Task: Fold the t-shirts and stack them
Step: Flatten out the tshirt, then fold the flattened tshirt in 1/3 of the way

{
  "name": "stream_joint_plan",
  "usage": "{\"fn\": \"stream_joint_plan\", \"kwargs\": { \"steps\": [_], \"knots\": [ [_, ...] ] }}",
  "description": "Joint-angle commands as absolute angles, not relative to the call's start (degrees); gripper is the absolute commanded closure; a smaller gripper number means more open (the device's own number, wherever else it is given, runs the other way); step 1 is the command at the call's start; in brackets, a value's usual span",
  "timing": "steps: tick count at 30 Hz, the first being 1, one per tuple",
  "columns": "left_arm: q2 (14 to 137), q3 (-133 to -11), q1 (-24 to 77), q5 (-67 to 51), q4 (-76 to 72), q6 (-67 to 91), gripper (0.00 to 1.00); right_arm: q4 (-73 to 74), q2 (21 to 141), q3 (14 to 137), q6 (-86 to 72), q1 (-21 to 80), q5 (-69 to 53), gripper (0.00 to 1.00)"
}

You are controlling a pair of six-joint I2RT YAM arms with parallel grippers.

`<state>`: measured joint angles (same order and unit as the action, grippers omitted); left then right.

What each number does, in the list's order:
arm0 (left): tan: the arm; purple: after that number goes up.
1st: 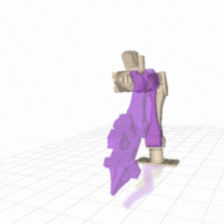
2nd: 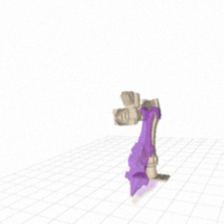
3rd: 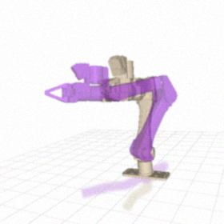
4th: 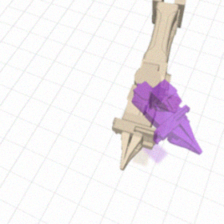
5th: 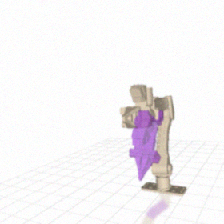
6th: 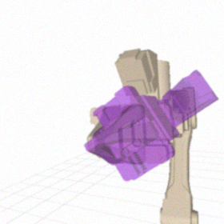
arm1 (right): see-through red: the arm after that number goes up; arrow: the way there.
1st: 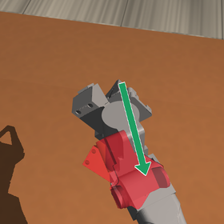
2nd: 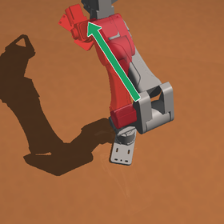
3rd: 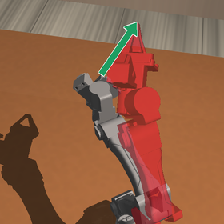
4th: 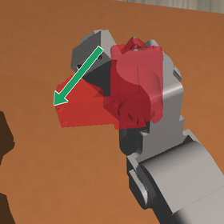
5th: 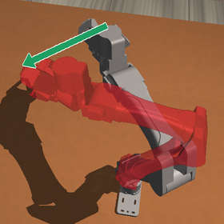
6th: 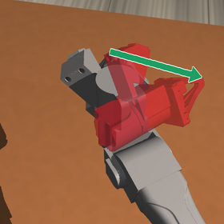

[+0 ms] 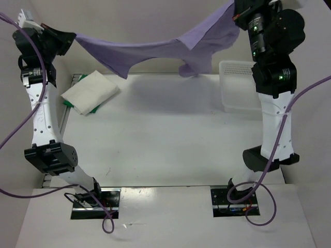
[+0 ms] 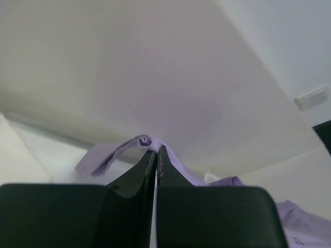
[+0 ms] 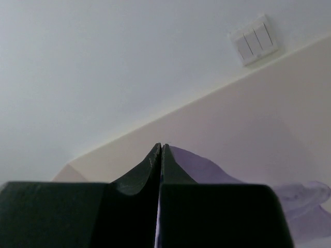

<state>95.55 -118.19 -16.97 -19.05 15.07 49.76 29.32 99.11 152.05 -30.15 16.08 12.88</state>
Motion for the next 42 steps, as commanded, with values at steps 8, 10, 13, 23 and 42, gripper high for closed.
{"fn": "stream_joint_plan", "kwargs": {
  "steps": [8,10,13,23,42],
  "knots": [
    [79.2,-73.3,-14.4,-19.2,6.7,46.4,1.0,30.1,77.5,89.5,-32.3,15.6,13.3,1.0],
    [76.5,-66.3,-14.4,-19.2,6.7,46.4,1.0,30.8,71.5,76.2,-33.5,15.6,12.5,1.0],
    [71.3,-56.1,-14.4,-18.3,9.2,44.4,1.0,34.4,65.9,63.5,-36.3,15.6,9.4,1.0],
    [57.0,-41.4,-16.3,-16.3,24.8,41.1,1.0,51.8,51.5,50.9,-47.8,15.6,-2.1,1.0],
    [70.7,-44.2,-16.3,-9.8,20.2,44.4,1.0,40.3,62.1,54.1,-45.4,14.9,2.2,1.0]
  ]
}}
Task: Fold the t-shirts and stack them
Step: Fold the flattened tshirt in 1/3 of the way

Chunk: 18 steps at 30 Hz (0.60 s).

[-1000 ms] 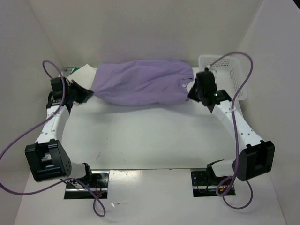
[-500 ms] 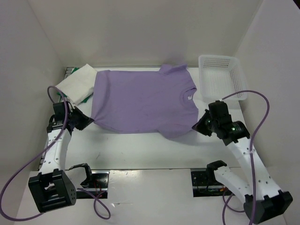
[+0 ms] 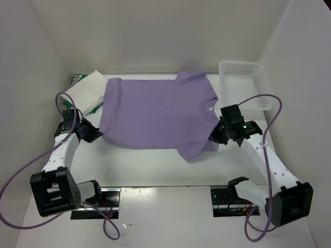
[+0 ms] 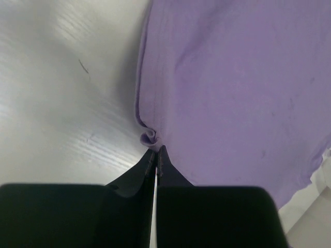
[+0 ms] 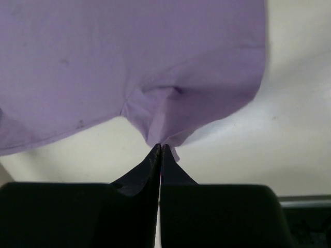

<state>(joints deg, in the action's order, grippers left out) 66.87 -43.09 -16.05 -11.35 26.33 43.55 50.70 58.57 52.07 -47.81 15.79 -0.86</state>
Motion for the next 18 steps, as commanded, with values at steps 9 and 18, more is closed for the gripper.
{"fn": "stream_joint_plan", "kwargs": {
  "steps": [9,18],
  "knots": [
    [82.2,-51.7,-16.3,-9.8,14.4,45.0,1.0,32.3,78.8,64.3,-37.2,5.6,3.0,1.0],
    [92.5,-58.0,-14.1,-6.6,11.9,45.5,1.0,28.3,95.0,77.5,-34.6,3.9,4.7,1.0]
  ]
}}
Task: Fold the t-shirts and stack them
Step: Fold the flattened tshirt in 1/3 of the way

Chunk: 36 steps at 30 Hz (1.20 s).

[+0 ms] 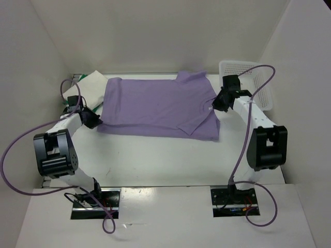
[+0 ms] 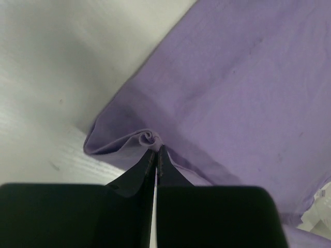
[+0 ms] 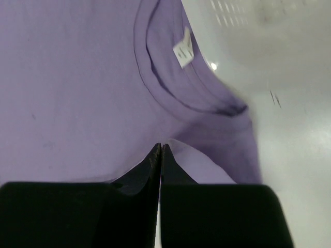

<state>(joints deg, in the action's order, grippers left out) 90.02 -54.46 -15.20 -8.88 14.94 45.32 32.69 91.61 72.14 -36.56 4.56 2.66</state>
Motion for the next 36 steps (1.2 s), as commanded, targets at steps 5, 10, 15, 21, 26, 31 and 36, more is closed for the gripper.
{"fn": "stream_joint_plan", "kwargs": {
  "steps": [5,10,15,21,26,31,36],
  "knots": [
    [97.6,-61.3,-12.5,-6.1,11.2,46.1,1.0,27.8,103.6,85.1,-33.4,3.9,4.7,1.0],
    [100.5,-64.9,-11.4,-5.0,11.2,46.7,1.0,27.8,109.9,93.2,-32.3,3.9,5.3,1.0],
    [105.5,-67.3,-11.4,-3.9,10.7,46.7,1.0,28.6,117.0,100.5,-32.3,3.9,6.8,1.0],
    [107.3,-68.1,-11.4,-3.9,8.9,48.5,0.99,29.4,120.9,103.7,-31.2,3.9,7.4,1.0],
    [102.4,-63.8,-11.4,-4.8,3.9,52.5,0.8,29.4,120.8,104.2,-31.2,3.9,8.4,0.95],
    [91.2,-59.6,-11.4,-2.8,0.9,53.2,0.61,29.4,114.0,100.9,-31.2,3.9,6.5,0.78],
    [84.7,-56.9,-14.5,-1.5,4.0,52.3,0.57,28.3,105.9,92.2,-31.2,3.9,3.7,0.68]
  ]
}}
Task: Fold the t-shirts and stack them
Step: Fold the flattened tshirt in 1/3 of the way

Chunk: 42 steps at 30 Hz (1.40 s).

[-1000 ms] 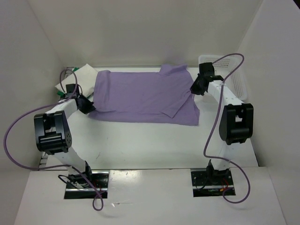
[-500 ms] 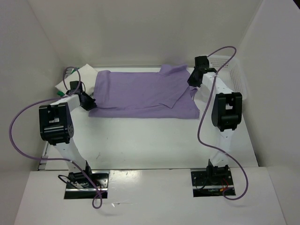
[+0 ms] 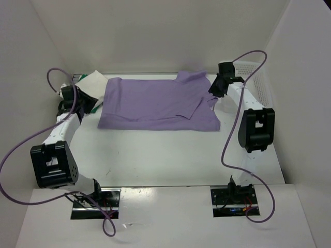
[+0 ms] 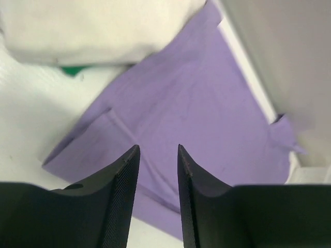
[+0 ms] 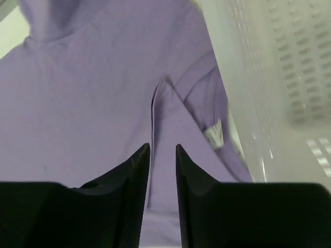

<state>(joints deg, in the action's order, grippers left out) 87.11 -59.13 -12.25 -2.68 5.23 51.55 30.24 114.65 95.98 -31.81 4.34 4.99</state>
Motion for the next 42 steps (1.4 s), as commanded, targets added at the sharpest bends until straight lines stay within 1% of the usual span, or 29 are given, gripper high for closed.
{"fn": "stream_joint_plan", "kwargs": {
  "steps": [1,2,3,4,5,6,9,12,13,16,20,22,25,26,28,29,30,31,32,33,34,35,40,42],
  "knots": [
    [84.7,-54.9,-15.0,-2.3,4.7,52.3,0.57,27.6,104.2,89.9,-31.2,3.9,3.7,0.68],
    [84.7,-53.7,-15.0,-3.1,5.4,52.3,0.57,26.9,100.3,87.3,-31.2,3.9,3.1,0.73],
    [84.7,-52.6,-15.0,-3.8,5.4,52.3,0.57,26.3,98.3,81.5,-31.7,3.9,2.6,0.82],
    [84.7,-49.9,-15.6,-4.9,5.4,52.3,0.57,25.8,96.4,78.7,-31.7,3.9,2.5,0.94],
    [84.7,-48.7,-15.6,-4.9,5.4,52.3,0.57,25.1,92.8,75.9,-32.3,3.9,2.5,0.99],
    [84.7,-47.6,-16.3,-5.4,5.4,52.3,0.57,25.0,91.2,70.5,-32.9,3.9,2.5,0.99],
    [85.3,-45.7,-17.9,-7.3,4.7,52.3,0.57,24.5,88.3,62.6,-33.5,2.5,2.0,0.99],
    [88.2,-46.2,-17.9,-8.5,4.1,52.3,0.56,23.2,88.3,57.5,-34.0,-0.6,-1.6,0.81],
    [89.1,-46.2,-17.9,-8.5,4.1,51.7,0.56,22.7,89.3,56.1,-34.5,-0.6,-2.5,0.7],
    [91.9,-47.4,-17.9,-9.6,4.1,51.7,0.56,22.1,91.8,55.4,-35.2,-1.2,-3.9,0.59],
    [93.7,-47.4,-17.9,-9.7,3.6,52.2,0.56,20.9,93.2,53.2,-37.3,-1.2,-3.1,0.53],
    [94.3,-47.4,-17.9,-9.7,3.0,52.2,0.57,19.9,93.2,52.3,-38.7,-1.2,-2.5,0.52],
    [95.8,-47.4,-17.9,-9.7,1.8,52.7,0.64,17.7,95.4,51.8,-40.4,-1.2,-1.2,0.52],
    [96.4,-47.4,-17.9,-9.7,1.8,52.7,0.7,16.6,96.2,51.8,-41.0,-1.2,-0.6,0.52],
    [96.4,-47.4,-17.9,-9.7,1.8,52.7,0.8,16.6,98.3,52.4,-42.6,-1.2,0.0,0.63],
    [96.4,-47.4,-17.9,-9.7,1.8,52.7,0.83,16.0,98.3,52.4,-43.1,-1.2,0.0,0.76],
    [96.4,-47.4,-17.9,-9.7,1.8,52.7,0.89,16.0,98.3,52.4,-43.2,-1.2,0.6,0.8],
    [95.7,-47.4,-17.9,-9.1,1.8,52.7,0.93,16.0,97.8,52.4,-43.7,-1.2,1.1,0.84],
    [95.7,-47.4,-17.9,-8.5,2.5,52.0,0.96,16.0,97.2,52.4,-43.7,-1.2,1.1,0.91],
    [95.7,-47.4,-17.9,-8.5,3.0,52.0,0.99,16.0,96.3,51.9,-43.7,-1.2,1.9,0.93],
    [95.2,-47.4,-17.9,-8.5,3.7,51.4,1.0,16.5,94.3,51.9,-43.7,-1.2,2.6,0.95],
    [95.2,-47.4,-17.9,-8.5,3.7,51.4,1.0,17.8,93.3,51.9,-43.7,-1.2,2.6,1.0],
    [89.7,-46.7,-17.9,-7.4,6.9,50.2,1.0,23.1,84.4,49.6,-43.7,-1.2,2.6,1.0],
    [86.7,-44.7,-17.9,-7.4,8.4,50.2,1.0,26.4,81.6,48.6,-43.7,-1.8,2.6,1.0]
  ]
}}
